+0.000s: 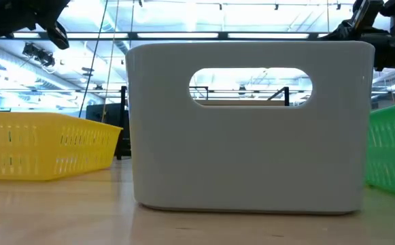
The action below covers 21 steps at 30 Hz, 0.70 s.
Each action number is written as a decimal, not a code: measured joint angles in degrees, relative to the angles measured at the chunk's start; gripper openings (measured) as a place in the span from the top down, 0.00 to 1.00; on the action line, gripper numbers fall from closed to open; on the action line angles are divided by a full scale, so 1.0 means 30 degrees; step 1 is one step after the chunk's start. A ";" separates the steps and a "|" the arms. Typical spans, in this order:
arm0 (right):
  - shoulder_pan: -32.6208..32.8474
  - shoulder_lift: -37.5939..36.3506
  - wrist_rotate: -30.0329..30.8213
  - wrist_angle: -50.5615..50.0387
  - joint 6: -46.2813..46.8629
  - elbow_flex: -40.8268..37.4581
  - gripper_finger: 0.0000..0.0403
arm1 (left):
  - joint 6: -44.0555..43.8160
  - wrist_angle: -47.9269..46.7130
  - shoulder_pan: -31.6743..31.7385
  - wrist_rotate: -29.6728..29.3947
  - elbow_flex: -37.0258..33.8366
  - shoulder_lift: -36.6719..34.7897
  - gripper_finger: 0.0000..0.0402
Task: Stack baskets on shelf by color
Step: Put the right yellow bin on the shelf
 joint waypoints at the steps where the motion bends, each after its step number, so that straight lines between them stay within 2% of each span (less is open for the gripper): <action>1: -0.0006 -0.0004 0.0019 -0.0001 -0.0144 0.0002 0.97 | 0.0000 0.0212 0.0001 -0.0036 0.0000 0.0000 0.93; 4: 0.0000 0.0000 0.0184 0.0040 -0.0313 0.0001 0.97 | -0.0306 0.0665 0.0015 -0.0527 0.0000 0.0000 0.93; 7: -0.0016 -0.0007 0.0264 0.0741 0.0553 0.0000 0.97 | -0.2323 0.0655 0.0015 -0.1795 0.0000 0.0000 0.92; 9: -0.0234 -0.0007 0.0465 0.0992 -0.0115 0.0111 0.97 | -0.3862 0.0603 0.0016 -0.2396 0.0051 0.0001 0.92; 12: -0.0654 0.0036 0.0272 0.0836 -0.0667 0.1538 0.97 | -0.4234 0.0201 0.0015 -0.2023 0.0914 0.0348 0.91; 17: -0.1548 0.0358 0.0315 -0.0172 -0.3523 0.5508 0.97 | -0.0733 -0.1351 0.0029 -0.2164 0.5092 0.3222 0.93; 21: -0.2474 0.1138 0.0328 -0.4883 -0.5177 1.0176 0.97 | 0.0716 -0.5840 0.0029 -0.2924 0.9980 0.7089 0.93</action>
